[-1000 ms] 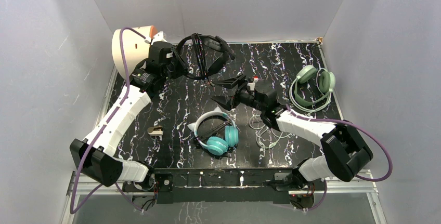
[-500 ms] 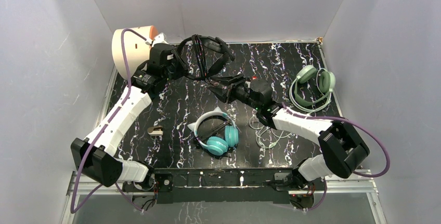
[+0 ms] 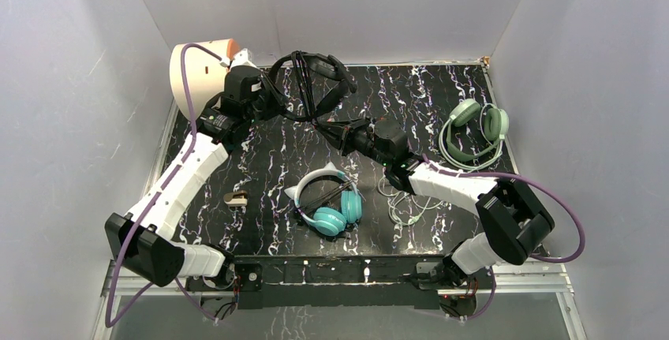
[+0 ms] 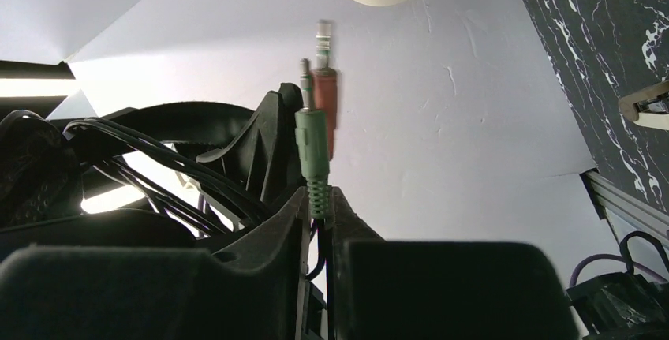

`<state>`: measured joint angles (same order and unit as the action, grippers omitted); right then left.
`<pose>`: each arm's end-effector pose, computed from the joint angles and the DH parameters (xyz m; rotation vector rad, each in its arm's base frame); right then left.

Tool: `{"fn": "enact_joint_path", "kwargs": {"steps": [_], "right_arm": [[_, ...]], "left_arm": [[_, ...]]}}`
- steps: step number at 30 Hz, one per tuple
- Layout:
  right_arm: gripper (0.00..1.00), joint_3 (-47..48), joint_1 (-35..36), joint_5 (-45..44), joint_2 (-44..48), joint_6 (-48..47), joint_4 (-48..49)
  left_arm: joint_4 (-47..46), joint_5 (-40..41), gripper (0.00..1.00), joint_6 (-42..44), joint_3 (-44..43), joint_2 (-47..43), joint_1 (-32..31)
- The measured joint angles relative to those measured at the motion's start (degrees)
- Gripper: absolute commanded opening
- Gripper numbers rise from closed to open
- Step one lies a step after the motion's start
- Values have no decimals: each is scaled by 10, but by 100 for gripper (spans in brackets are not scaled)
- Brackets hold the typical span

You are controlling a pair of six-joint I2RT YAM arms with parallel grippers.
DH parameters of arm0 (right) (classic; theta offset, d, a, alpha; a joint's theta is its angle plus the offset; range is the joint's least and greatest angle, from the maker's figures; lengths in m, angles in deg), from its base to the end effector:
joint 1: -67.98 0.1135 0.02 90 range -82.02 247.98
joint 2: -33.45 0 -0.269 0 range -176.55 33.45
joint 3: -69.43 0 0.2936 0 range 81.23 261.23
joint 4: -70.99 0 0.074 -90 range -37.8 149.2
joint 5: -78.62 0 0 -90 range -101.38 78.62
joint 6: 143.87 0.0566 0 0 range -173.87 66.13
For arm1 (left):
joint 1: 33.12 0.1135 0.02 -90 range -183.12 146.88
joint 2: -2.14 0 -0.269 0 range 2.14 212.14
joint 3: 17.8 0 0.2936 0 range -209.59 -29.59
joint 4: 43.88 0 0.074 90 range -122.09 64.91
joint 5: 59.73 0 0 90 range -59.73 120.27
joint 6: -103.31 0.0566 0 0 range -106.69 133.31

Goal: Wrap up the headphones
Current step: Wrap the headphones cable around the headphones.

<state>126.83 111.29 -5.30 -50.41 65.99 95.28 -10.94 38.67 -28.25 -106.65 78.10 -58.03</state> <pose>0.2755 0.2679 0.2452 1.2587 1.7746 2.0864 0.3328 -0.1454 0.3954 -0.3848 1.9315 -0.6333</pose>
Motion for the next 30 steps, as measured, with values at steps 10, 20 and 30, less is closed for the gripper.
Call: {"fn": "enact_joint_path", "kwargs": {"steps": [10,20,30], "right_arm": [[16,0,0,-2,9,0,-9],[0,-46,-8,1,39,-52,24],[0,-31,-120,216,86,-374,136]], "left_arm": [[-2,-5,0,7,3,-8,0],[-20,-84,0,18,17,-19,0],[-74,-291,0,45,50,-29,3]]}}
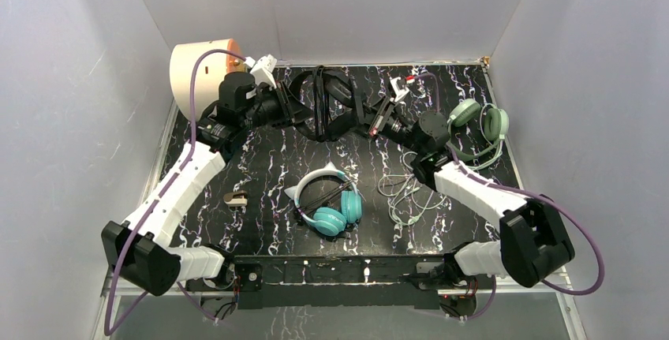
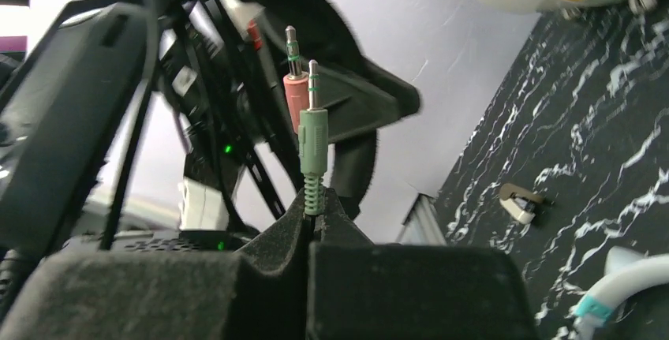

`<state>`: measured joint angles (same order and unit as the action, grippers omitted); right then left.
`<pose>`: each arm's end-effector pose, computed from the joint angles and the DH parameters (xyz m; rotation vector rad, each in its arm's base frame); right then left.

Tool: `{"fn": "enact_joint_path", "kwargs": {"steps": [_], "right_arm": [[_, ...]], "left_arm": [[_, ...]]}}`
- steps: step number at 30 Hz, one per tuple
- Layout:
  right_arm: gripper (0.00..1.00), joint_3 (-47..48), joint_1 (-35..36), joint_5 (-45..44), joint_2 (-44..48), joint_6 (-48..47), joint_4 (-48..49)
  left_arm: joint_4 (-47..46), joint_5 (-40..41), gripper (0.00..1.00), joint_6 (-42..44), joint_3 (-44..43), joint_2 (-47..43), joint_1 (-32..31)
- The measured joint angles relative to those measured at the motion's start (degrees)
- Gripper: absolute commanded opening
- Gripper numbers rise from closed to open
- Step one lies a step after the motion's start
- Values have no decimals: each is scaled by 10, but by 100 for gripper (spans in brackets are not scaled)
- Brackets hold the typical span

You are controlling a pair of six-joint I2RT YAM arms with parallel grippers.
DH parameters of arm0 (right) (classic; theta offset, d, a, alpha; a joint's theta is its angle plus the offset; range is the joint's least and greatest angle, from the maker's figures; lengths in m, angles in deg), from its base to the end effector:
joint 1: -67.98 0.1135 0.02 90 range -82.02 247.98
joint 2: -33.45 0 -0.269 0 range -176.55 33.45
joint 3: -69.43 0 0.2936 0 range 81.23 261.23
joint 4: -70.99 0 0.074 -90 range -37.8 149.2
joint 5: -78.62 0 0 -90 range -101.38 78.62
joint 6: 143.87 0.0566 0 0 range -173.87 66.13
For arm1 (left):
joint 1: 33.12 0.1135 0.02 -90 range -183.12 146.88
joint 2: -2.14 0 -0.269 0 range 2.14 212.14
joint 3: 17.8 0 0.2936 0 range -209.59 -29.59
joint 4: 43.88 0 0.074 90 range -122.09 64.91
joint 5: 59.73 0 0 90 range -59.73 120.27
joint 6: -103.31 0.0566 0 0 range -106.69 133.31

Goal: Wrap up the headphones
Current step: Wrap the headphones cable around the headphones.

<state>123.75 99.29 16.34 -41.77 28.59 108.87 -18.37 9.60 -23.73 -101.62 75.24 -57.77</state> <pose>0.2805 0.2014 0.3051 0.2002 1.5982 1.9350 0.3125 -0.1654 0.3931 0.0614 1.9516 -1.0663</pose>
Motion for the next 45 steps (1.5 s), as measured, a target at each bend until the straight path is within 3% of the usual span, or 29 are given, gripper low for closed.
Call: {"fn": "enact_joint_path", "kwargs": {"steps": [8,25,29,34,38,45], "right_arm": [[0,74,3,107,35,-145,-19],[5,127,3,159,20,-211,-84],[6,132,3,134,31,-226,-161],[6,176,8,97,39,-229,-287],[6,223,17,69,41,-232,-344],[8,264,32,29,50,-231,-391]], "left_arm": [[-78,-85,0,-46,39,-36,1],[-56,-119,0,-107,42,-16,2],[-136,-146,0,-158,99,-13,4],[-305,-173,0,-278,190,-9,7],[-426,-187,0,-353,217,2,9],[-527,-190,0,-397,220,6,9]]}}
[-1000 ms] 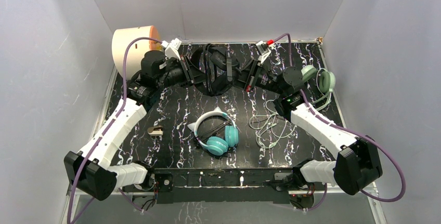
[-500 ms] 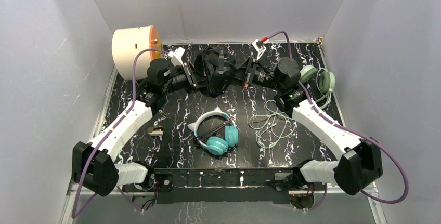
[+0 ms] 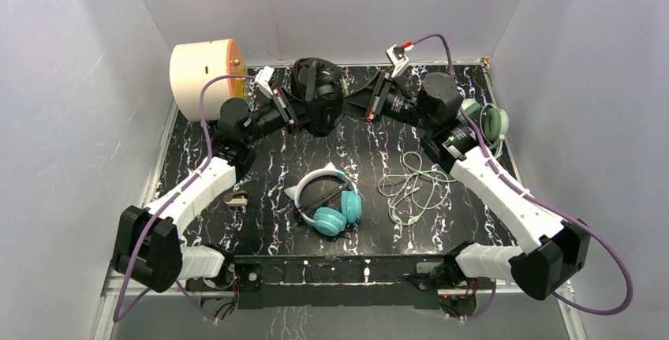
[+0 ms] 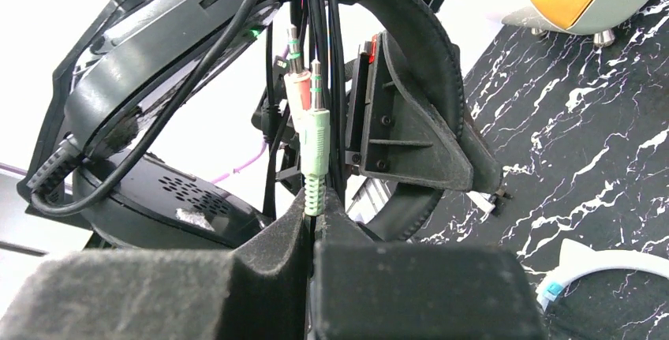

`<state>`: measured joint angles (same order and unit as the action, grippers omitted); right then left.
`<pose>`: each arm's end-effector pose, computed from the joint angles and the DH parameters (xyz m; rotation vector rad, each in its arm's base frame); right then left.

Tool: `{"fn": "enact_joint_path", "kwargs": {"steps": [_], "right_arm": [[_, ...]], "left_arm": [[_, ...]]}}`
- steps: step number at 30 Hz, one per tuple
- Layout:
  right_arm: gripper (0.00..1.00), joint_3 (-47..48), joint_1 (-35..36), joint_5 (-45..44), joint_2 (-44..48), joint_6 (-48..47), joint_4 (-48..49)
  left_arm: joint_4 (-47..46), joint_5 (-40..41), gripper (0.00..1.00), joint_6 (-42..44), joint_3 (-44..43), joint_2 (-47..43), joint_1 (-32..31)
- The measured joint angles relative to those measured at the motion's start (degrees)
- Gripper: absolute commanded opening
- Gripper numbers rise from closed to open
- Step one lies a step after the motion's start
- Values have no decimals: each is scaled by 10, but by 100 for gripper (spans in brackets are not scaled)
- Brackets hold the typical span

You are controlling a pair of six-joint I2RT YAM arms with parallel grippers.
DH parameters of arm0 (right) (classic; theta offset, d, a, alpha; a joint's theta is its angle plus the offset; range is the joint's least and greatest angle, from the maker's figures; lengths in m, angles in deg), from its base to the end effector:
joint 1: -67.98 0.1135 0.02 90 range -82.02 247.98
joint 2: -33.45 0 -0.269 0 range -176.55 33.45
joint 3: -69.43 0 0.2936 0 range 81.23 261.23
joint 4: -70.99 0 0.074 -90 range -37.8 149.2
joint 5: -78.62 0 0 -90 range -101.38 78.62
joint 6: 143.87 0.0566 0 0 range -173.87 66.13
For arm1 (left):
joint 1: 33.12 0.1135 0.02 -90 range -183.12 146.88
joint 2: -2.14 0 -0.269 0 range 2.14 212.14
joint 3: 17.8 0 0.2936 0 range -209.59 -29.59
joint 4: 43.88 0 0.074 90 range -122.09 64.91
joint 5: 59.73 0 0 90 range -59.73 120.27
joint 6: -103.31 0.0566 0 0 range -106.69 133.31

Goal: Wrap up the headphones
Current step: Wrap the headphones cable around the headphones.

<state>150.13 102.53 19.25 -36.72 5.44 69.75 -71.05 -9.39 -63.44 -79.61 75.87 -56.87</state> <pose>0.2624 0.2157 0.4400 -0.1603 1.6703 1.6717 0.3015 -0.1721 0.3420 -0.0356 1.6596 -1.8570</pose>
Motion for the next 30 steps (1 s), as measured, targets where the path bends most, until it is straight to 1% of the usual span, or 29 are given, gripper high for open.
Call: {"fn": "enact_joint_path", "kwargs": {"steps": [6,11,13,15,22,26,30], "right_arm": [[9,0,8,-24,11,-7,-3],[11,36,9,9,-6,-44,-15],[13,57,10,26,-17,-57,-28],[13,68,11,39,-25,-61,-38],[11,151,24,89,-108,-65,-94],[12,177,38,91,-125,-78,-129],[12,234,44,83,-145,-101,-198]], "left_arm": [[-32,5,0,-17,14,0,0],[-48,0,0,-26,14,1,0],[-51,-4,0,-29,14,1,0],[-56,-8,0,-30,14,3,0],[-57,-12,0,-34,14,7,0],[-42,-14,0,-32,14,7,0],[-23,-13,0,-28,13,6,0]]}}
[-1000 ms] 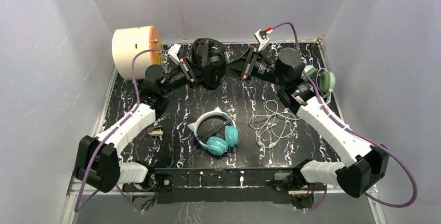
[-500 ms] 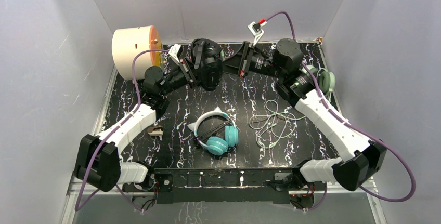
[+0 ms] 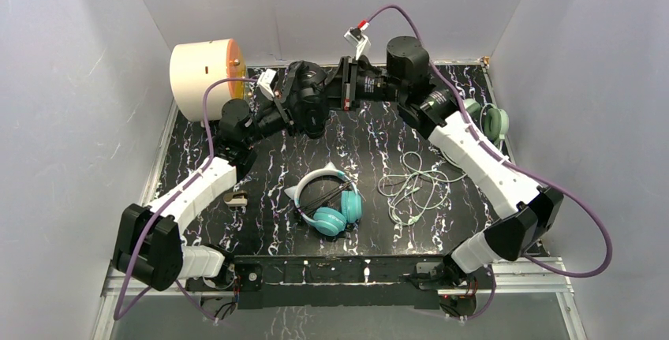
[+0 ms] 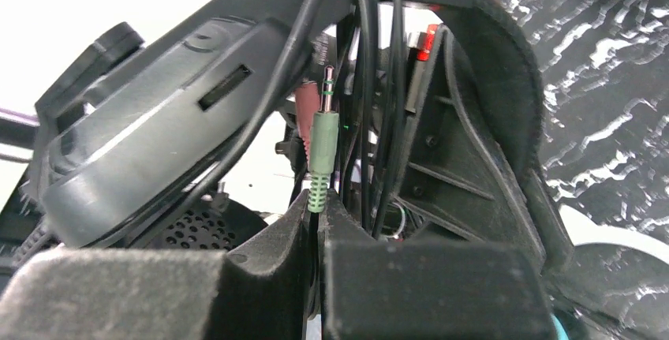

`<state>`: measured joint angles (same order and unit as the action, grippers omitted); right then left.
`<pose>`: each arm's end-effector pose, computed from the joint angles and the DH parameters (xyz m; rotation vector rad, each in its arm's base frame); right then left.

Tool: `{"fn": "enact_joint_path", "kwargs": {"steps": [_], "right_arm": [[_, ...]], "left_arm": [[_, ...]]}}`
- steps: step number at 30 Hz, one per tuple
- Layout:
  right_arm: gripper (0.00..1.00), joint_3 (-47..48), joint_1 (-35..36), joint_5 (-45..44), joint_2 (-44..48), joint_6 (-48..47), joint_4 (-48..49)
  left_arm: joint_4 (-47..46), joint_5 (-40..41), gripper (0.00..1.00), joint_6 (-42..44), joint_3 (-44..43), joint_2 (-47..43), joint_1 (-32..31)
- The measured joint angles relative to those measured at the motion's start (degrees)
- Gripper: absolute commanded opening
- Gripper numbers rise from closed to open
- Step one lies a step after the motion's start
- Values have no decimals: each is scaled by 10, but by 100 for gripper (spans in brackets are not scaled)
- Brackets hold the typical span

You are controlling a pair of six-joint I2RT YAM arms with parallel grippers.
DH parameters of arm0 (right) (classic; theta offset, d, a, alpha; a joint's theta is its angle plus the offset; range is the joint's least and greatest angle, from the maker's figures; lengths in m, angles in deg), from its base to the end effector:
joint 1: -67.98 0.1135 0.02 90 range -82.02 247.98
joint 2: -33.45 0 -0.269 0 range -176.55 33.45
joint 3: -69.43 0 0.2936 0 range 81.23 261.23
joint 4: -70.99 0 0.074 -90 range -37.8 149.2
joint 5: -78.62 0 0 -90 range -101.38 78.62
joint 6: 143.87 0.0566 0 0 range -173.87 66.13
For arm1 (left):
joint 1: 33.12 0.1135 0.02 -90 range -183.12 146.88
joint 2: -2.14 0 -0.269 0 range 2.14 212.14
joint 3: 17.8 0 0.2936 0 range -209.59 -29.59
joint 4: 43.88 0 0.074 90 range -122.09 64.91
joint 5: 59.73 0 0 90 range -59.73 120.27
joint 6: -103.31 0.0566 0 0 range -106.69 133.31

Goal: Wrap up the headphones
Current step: Wrap the headphones cable around the headphones.

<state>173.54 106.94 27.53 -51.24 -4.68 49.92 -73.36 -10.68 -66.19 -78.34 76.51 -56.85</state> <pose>0.2809 0.2729 0.4756 -0.4523 1.8375 1.6639 0.3009 -0.1728 0.3339 -0.0489 1.6760 -1.9036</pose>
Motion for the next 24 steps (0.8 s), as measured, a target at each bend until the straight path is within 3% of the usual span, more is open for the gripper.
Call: {"fn": "enact_joint_path", "kwargs": {"steps": [7,12,24], "right_arm": [[18,120,9,-58,-61,-59,-200],[22,141,10,-90,-67,-84,-273],[48,90,-1,-177,9,-89,-273]], "left_arm": [[116,27,0,60,-27,-10,2],[179,37,0,106,-30,-22,2],[162,38,0,112,2,-50,-3]]}}
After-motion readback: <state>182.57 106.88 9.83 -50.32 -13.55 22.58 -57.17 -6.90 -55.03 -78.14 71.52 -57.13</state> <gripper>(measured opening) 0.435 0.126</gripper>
